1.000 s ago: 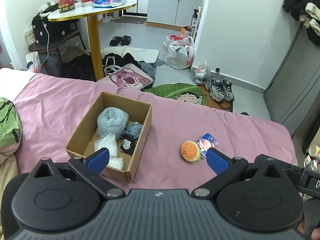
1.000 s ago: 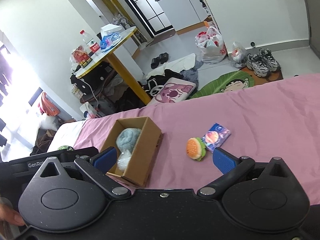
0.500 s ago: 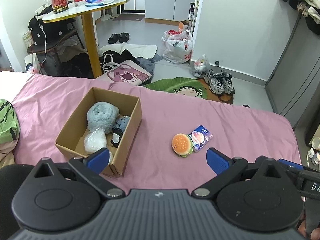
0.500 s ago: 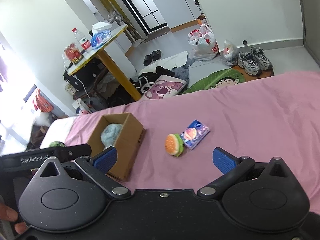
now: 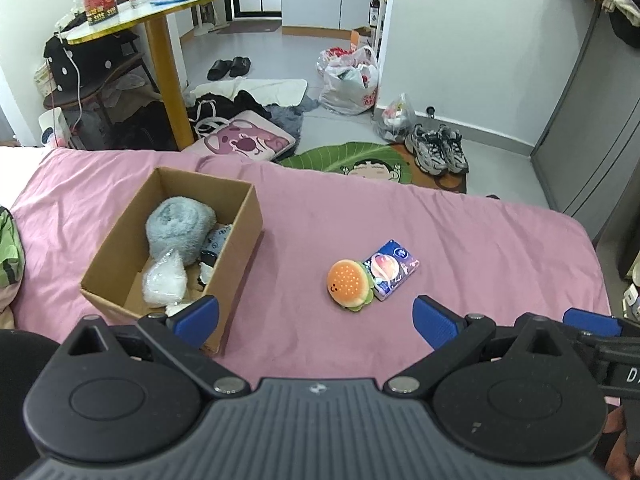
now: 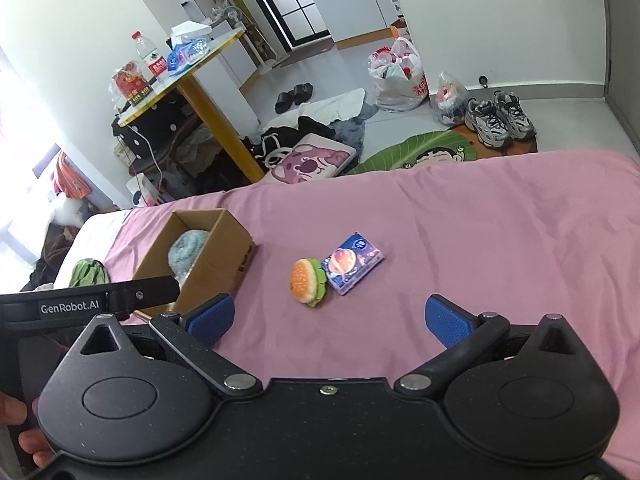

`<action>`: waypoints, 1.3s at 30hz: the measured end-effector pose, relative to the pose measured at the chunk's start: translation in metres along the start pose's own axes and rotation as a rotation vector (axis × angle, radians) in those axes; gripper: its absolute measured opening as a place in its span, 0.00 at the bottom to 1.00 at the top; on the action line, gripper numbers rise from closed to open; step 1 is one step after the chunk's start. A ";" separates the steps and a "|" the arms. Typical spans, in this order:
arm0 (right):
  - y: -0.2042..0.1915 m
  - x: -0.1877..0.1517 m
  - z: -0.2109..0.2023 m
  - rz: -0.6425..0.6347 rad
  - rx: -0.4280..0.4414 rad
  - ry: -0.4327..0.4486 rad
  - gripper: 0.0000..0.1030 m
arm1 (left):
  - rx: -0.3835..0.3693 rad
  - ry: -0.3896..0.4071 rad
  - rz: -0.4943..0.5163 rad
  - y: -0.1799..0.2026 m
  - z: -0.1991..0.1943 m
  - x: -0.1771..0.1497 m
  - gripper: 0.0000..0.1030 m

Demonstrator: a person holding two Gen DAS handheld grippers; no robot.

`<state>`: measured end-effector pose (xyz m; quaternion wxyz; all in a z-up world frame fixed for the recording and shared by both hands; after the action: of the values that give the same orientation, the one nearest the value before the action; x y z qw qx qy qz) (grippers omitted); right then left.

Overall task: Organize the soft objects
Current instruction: 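Move both tools toward the burger plush and blue tissue pack on the bed, then grasp the burger plush with the left gripper while the right gripper grasps the blue tissue pack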

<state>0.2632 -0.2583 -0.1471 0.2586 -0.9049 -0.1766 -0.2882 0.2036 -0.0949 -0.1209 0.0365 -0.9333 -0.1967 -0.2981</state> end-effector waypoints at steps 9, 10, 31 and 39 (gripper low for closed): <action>0.016 -0.001 0.020 -0.036 -0.010 -0.059 0.99 | -0.029 -0.069 -0.027 0.009 0.036 -0.005 0.97; 0.018 -0.001 0.022 -0.043 -0.011 -0.067 0.99 | -0.029 -0.073 -0.028 0.010 0.039 -0.005 0.97; 0.037 0.001 0.098 -0.183 -0.005 -0.224 0.92 | -0.061 -0.209 -0.068 0.025 0.136 0.003 0.68; 0.047 0.000 0.127 -0.197 0.009 -0.277 0.90 | -0.055 -0.277 -0.105 0.021 0.177 0.000 0.67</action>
<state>0.3400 -0.2237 -0.2528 0.2064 -0.9131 -0.2996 -0.1839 0.3078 -0.0812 -0.2643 -0.0322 -0.9545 -0.2404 -0.1734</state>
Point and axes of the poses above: each gripper's, at about its wrist camera, not at the fingertips, and z roughly the way its jaws point, y to its right, x to its top, the point moved 9 cm from there along z, roughly the way its jaws point, and after that the axes turned 3 degrees about -z, right-handed, at the moved point
